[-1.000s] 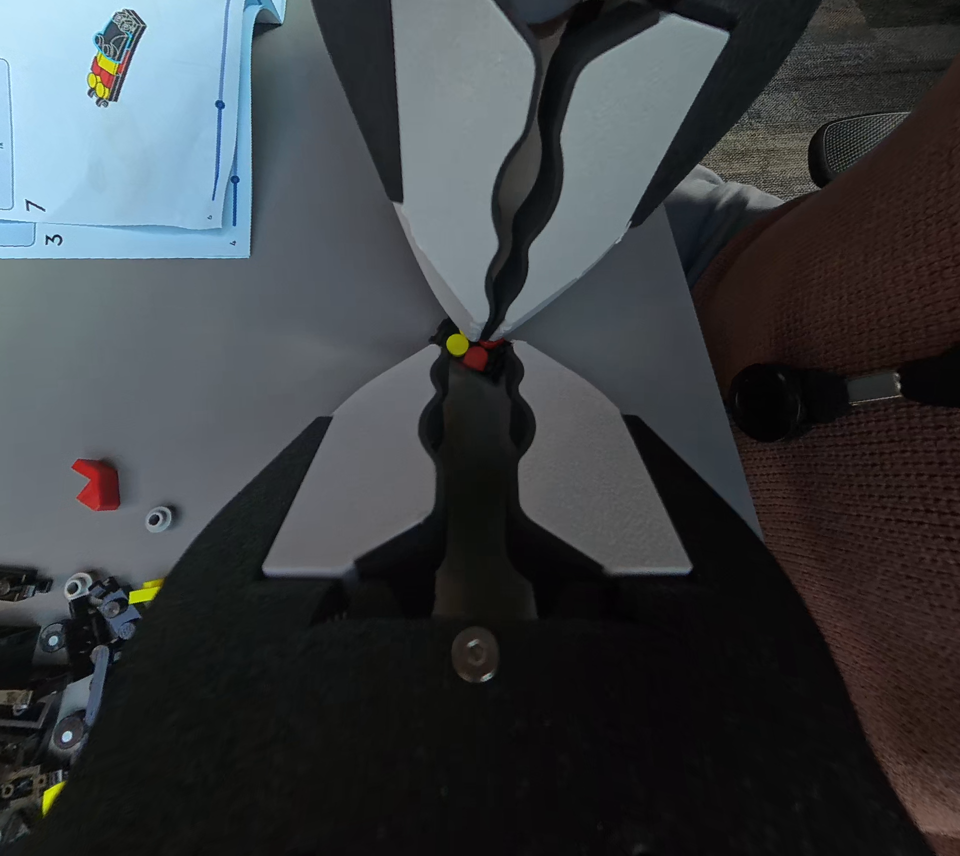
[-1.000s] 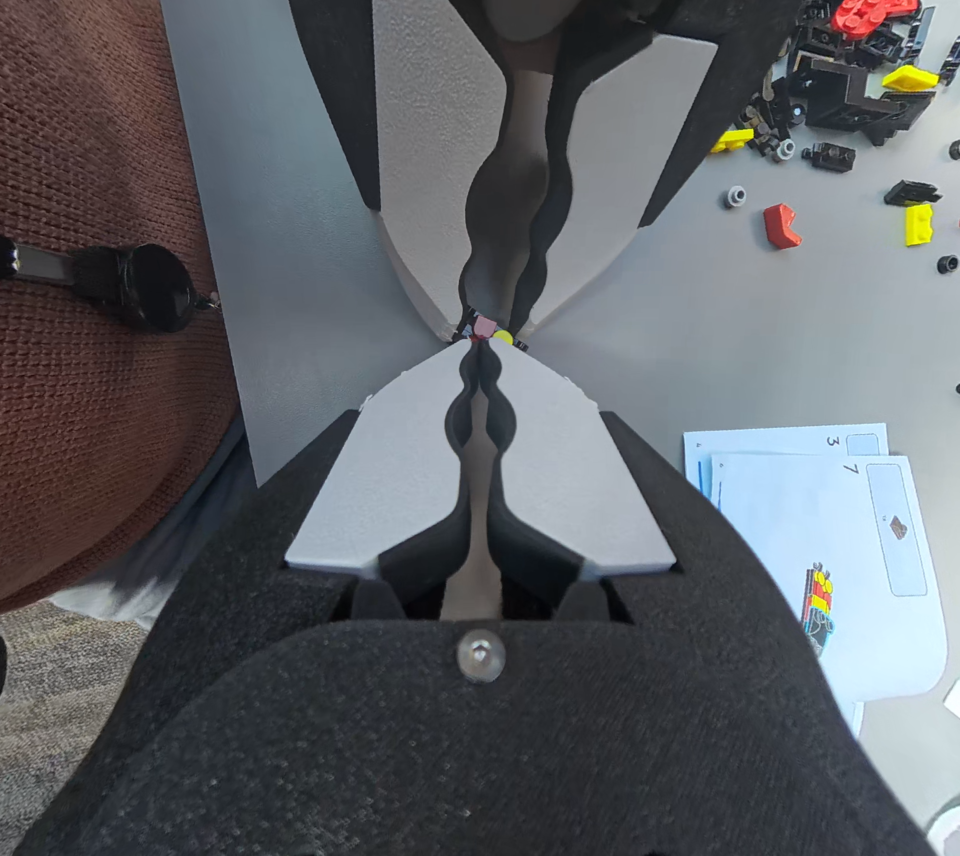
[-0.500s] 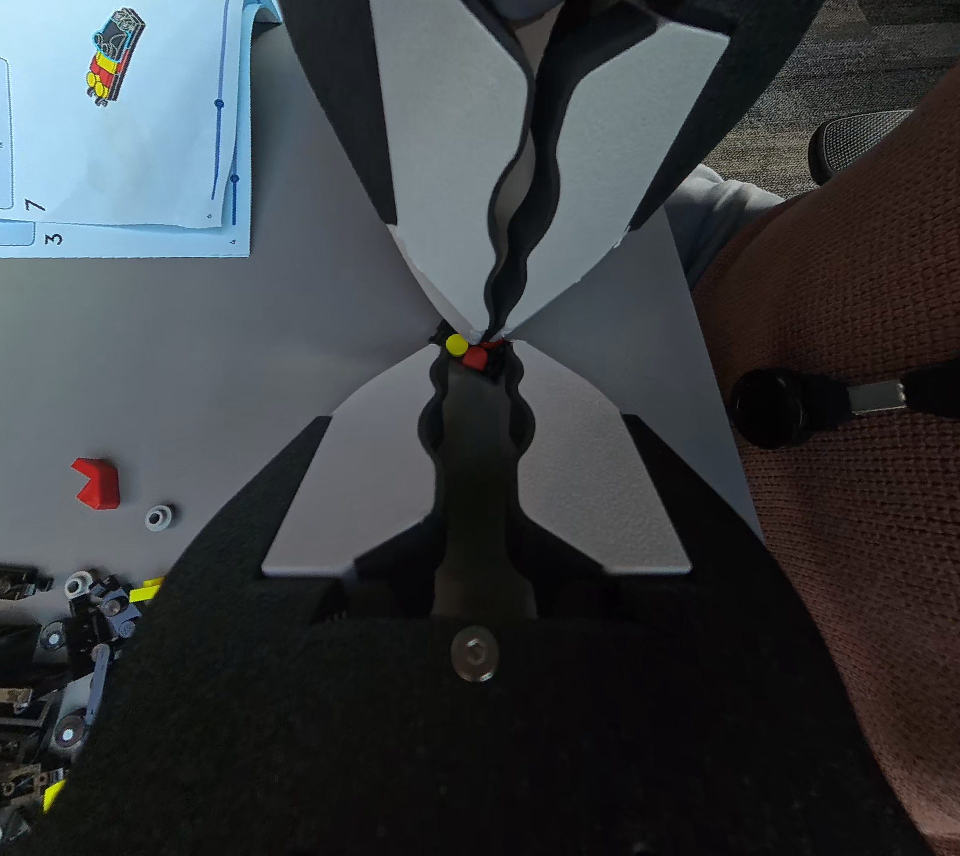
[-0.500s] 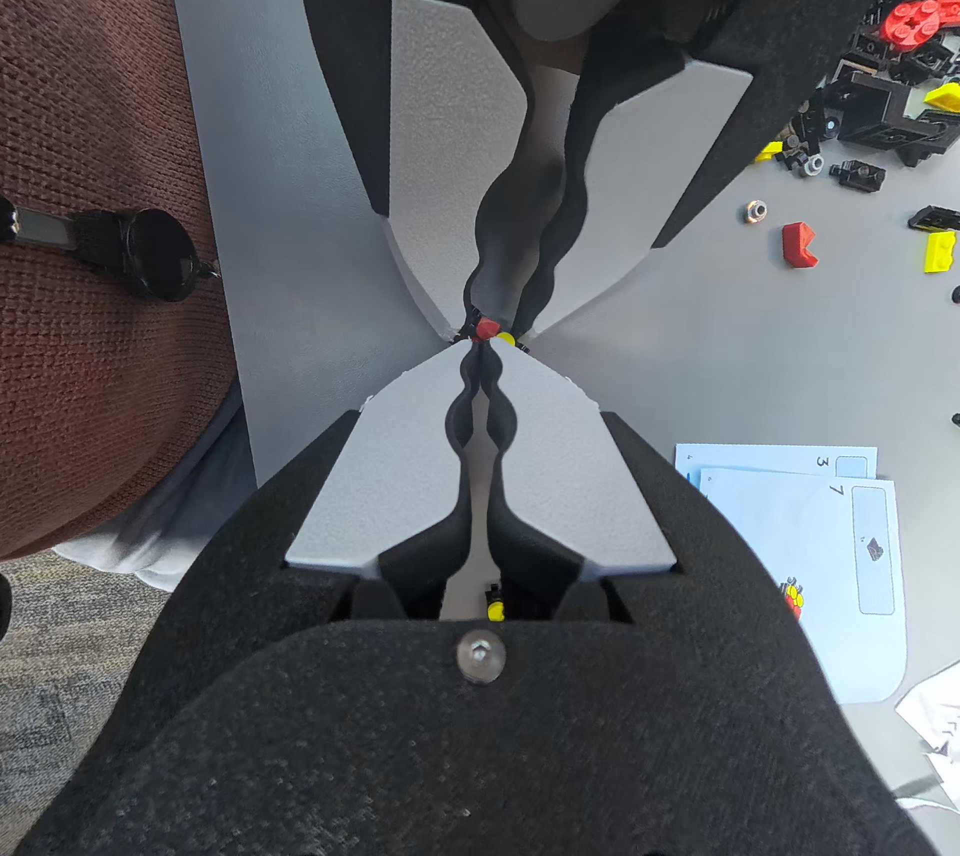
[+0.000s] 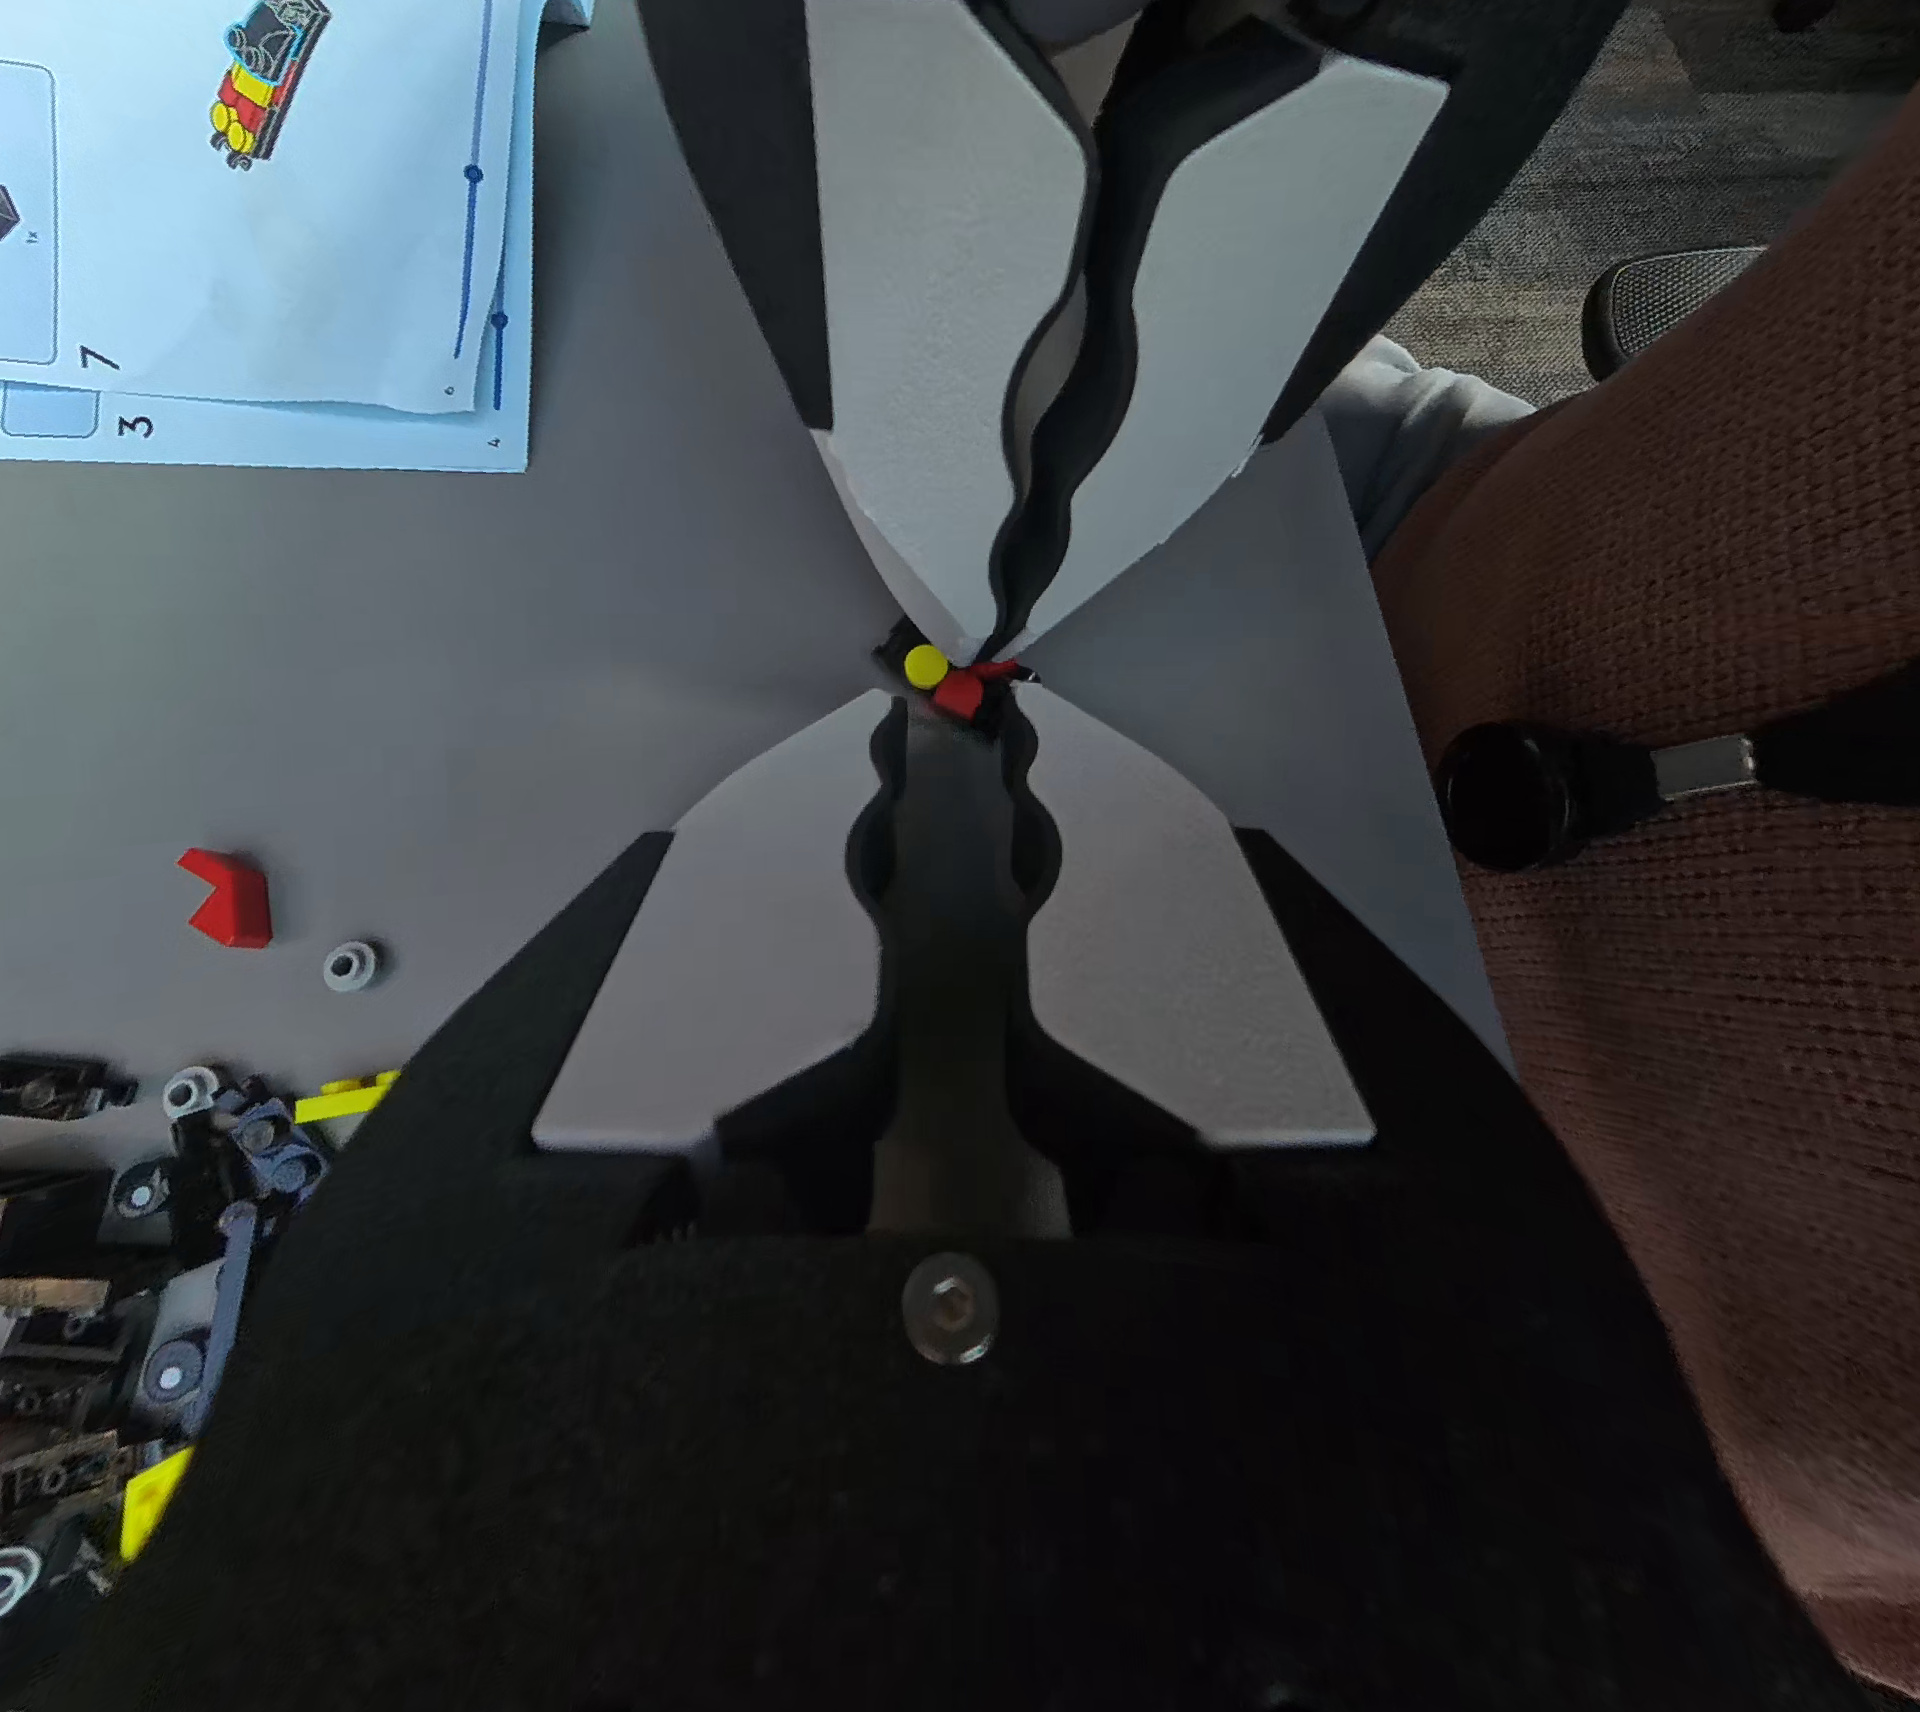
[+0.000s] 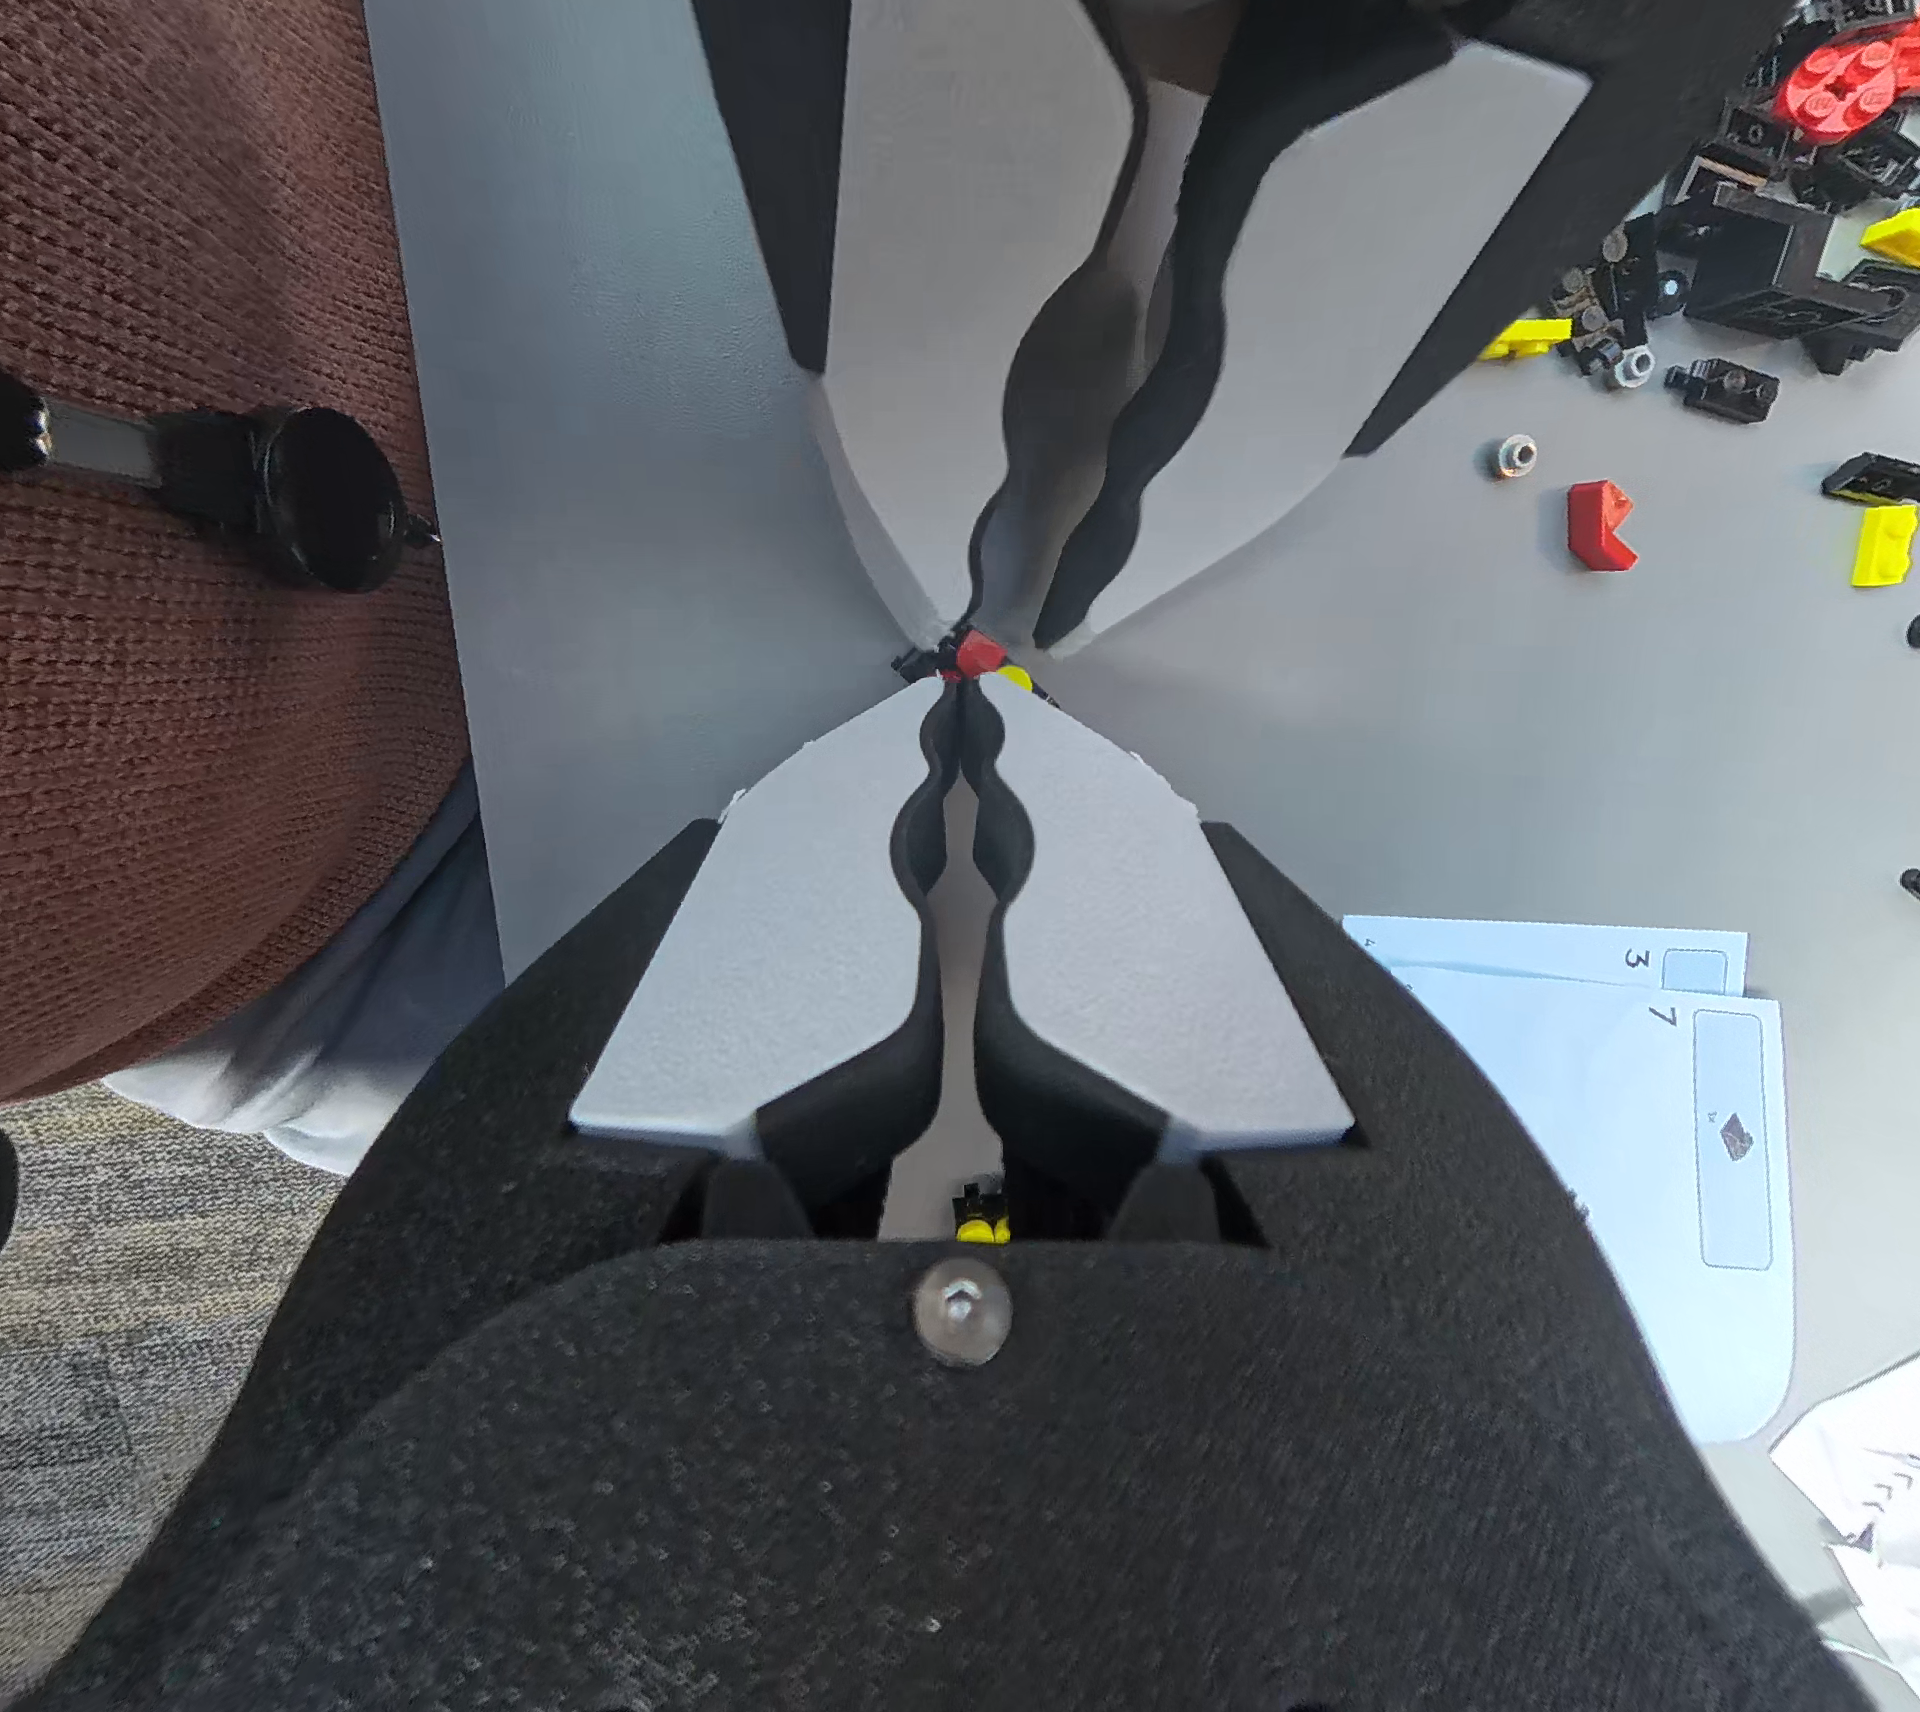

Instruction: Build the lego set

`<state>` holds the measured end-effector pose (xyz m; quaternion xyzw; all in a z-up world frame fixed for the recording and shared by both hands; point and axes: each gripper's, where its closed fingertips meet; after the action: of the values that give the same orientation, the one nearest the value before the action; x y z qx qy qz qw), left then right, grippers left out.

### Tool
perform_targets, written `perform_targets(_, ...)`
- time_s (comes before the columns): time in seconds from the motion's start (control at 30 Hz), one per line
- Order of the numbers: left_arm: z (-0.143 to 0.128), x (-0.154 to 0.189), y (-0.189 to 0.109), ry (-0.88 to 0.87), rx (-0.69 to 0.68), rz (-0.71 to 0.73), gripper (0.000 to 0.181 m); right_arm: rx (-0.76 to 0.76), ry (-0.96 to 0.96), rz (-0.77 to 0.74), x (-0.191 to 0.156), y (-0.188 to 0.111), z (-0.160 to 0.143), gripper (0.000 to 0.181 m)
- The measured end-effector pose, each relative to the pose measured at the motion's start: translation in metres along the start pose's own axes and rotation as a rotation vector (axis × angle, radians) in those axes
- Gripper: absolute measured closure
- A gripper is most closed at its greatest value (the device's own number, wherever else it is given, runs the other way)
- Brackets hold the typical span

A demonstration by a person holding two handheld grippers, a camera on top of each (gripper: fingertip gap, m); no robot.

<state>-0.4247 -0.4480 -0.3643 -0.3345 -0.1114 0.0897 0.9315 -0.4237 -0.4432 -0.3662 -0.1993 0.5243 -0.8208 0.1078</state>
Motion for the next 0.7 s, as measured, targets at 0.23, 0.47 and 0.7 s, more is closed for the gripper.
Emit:
perform_targets(0.23,-0.008,0.001,-0.001,0.018,-0.041,0.0,0.166,-0.019,-0.02,0.009,0.001,0.0,0.0,0.181)
perform_targets(0.47,-0.006,0.001,0.0,0.023,-0.03,0.0,0.168,-0.034,-0.045,0.021,0.0,0.001,0.001,0.181)
perform_targets(0.7,-0.007,0.001,0.0,0.012,-0.032,0.001,0.168,-0.033,-0.064,0.027,0.001,0.001,0.001,0.181)
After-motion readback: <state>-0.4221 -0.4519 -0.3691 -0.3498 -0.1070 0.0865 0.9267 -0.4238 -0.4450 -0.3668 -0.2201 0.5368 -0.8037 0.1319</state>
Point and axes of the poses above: each gripper's, where its closed fingertips meet, y out along the fingers, z out of its top, x = y × z across the jaws, and after that the axes turned 6 degrees about -z, right-handed
